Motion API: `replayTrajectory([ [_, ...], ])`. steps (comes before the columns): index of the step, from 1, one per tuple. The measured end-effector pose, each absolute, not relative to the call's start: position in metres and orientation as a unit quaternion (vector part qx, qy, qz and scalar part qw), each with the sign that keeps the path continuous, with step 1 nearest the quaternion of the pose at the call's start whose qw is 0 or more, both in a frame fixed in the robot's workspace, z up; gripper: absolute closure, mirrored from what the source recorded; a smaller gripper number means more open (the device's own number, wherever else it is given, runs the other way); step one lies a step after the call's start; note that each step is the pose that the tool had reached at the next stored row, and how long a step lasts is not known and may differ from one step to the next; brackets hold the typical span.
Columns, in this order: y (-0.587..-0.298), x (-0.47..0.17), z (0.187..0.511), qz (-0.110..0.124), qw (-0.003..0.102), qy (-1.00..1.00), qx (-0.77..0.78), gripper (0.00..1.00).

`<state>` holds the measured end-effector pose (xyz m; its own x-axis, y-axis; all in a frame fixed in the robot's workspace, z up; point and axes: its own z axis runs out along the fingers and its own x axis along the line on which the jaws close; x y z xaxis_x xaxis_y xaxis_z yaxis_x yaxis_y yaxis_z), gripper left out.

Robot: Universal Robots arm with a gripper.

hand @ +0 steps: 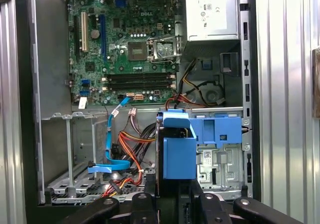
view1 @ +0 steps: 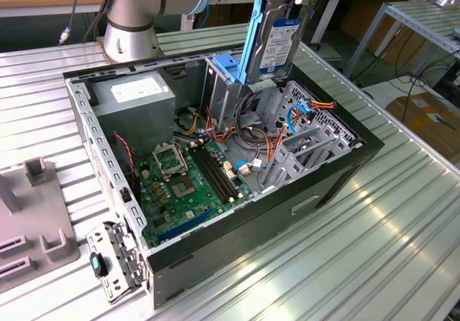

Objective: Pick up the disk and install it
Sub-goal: 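Pick up the disk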

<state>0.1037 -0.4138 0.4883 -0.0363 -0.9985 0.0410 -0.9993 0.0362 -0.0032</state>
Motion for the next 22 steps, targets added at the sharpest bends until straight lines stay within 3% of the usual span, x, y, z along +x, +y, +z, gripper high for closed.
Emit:
replayTrajectory([
  [22,-0.427,0.105,0.495,0.016,0.014,-0.720,0.694,0.65],
])
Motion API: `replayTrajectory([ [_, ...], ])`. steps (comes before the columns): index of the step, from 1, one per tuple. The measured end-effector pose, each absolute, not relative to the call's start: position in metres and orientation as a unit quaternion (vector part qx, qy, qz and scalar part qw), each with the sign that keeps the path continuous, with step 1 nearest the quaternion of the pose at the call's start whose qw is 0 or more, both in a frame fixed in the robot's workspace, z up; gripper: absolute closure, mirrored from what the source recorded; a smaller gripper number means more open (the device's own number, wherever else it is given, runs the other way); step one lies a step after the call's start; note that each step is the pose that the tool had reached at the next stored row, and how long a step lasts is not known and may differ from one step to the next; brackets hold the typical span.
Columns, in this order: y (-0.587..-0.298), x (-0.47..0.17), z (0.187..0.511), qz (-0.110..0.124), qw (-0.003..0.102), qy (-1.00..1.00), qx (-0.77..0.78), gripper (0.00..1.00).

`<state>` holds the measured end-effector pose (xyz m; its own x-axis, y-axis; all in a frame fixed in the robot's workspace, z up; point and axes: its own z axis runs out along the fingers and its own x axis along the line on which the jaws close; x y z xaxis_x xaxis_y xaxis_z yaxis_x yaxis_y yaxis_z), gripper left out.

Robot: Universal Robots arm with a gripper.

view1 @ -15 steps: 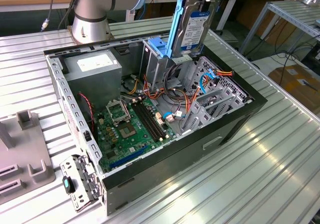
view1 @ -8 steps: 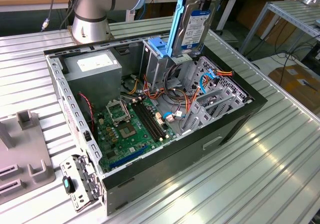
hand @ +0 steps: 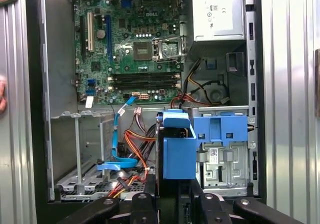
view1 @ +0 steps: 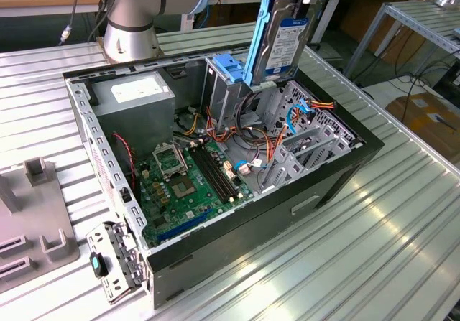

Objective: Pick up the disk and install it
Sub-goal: 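Pick up the disk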

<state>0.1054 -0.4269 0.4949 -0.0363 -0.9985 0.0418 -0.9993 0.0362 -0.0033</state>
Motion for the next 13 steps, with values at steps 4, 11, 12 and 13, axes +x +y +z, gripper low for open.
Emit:
replayTrajectory([
  [4,-0.440,0.106,0.495,0.016,0.014,-0.720,0.694,0.65],
  [11,-0.453,0.108,0.496,0.016,0.015,-0.720,0.694,0.65],
  [12,-0.454,0.109,0.496,0.016,0.015,-0.720,0.694,0.65],
  [13,-0.455,0.109,0.497,0.016,0.015,-0.720,0.694,0.65],
])
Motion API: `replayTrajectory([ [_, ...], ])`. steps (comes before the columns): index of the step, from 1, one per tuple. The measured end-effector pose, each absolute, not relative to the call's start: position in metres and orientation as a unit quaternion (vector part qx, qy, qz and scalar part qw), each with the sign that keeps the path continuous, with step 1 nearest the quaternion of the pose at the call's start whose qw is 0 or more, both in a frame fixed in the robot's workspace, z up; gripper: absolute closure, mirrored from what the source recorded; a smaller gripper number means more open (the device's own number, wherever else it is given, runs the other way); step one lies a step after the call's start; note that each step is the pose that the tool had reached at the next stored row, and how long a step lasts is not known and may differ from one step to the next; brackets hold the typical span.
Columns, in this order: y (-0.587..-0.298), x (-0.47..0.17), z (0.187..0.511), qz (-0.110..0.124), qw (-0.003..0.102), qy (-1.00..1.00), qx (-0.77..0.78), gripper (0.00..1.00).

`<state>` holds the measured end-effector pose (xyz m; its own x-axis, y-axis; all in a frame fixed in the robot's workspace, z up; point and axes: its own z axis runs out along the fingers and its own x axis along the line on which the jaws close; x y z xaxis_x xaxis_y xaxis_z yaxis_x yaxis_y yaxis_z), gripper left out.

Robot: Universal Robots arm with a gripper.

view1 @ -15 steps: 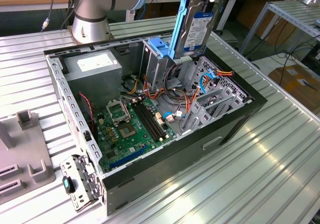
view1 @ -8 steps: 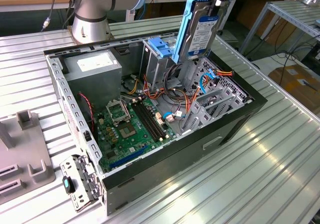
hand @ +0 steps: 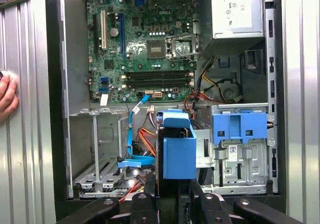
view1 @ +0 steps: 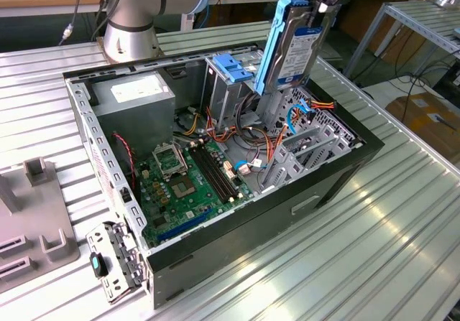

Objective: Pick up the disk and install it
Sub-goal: 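Pick up the disk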

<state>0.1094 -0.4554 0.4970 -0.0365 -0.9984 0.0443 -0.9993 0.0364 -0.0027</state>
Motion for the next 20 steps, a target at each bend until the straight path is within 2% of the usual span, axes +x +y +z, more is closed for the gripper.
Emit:
replayTrajectory([
  [13,-0.483,0.113,0.498,0.016,0.015,-0.720,0.694,0.65],
  [20,-0.510,0.114,0.499,0.016,0.015,-0.720,0.693,0.65],
])
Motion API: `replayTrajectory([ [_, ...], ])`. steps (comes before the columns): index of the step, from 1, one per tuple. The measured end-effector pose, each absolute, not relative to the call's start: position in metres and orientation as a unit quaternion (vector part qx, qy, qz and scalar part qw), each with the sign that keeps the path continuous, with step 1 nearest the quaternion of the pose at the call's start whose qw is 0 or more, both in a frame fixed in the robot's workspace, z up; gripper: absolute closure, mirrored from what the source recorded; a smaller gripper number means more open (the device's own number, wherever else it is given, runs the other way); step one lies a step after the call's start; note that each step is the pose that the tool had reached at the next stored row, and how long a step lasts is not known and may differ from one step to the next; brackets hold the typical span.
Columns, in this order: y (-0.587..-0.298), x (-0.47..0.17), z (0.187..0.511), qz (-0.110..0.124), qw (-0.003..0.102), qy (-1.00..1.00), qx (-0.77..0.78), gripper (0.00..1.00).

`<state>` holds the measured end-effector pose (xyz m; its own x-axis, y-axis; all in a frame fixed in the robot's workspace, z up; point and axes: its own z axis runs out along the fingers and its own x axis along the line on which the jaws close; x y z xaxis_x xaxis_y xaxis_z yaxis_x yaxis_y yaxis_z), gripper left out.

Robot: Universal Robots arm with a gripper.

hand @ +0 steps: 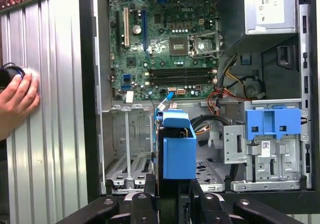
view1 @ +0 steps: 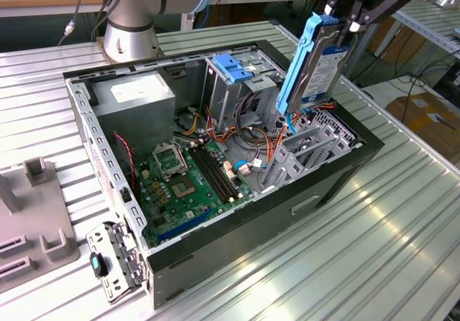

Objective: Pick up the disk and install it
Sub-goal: 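Pick up the disk, then insert the disk into the insertion slot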

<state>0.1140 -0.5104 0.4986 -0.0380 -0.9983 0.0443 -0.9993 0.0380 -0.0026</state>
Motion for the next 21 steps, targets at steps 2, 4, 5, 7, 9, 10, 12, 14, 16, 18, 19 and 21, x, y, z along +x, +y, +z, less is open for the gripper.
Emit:
replayTrajectory([
  [2,-0.516,0.114,0.498,0.016,0.015,-0.720,0.693,0.65],
  [4,-0.522,0.114,0.499,0.016,0.015,-0.720,0.693,0.65],
  [5,-0.530,0.114,0.498,0.016,0.015,-0.720,0.693,0.65],
  [7,-0.538,0.114,0.499,0.016,0.015,-0.720,0.693,0.65],
  [9,-0.544,0.114,0.498,0.016,0.015,-0.720,0.693,0.65],
  [10,-0.548,0.114,0.498,0.016,0.015,-0.720,0.693,0.65],
  [12,-0.552,0.114,0.497,0.016,0.015,-0.720,0.693,0.65],
  [14,-0.555,0.114,0.493,0.016,0.015,-0.720,0.693,0.65],
  [16,-0.556,0.114,0.488,0.016,0.015,-0.720,0.693,0.65],
  [18,-0.556,0.114,0.484,0.016,0.015,-0.720,0.693,0.65],
  [19,-0.556,0.114,0.482,0.016,0.015,-0.720,0.693,0.65],
  [21,-0.556,0.114,0.478,0.016,0.015,-0.720,0.693,0.65],
])
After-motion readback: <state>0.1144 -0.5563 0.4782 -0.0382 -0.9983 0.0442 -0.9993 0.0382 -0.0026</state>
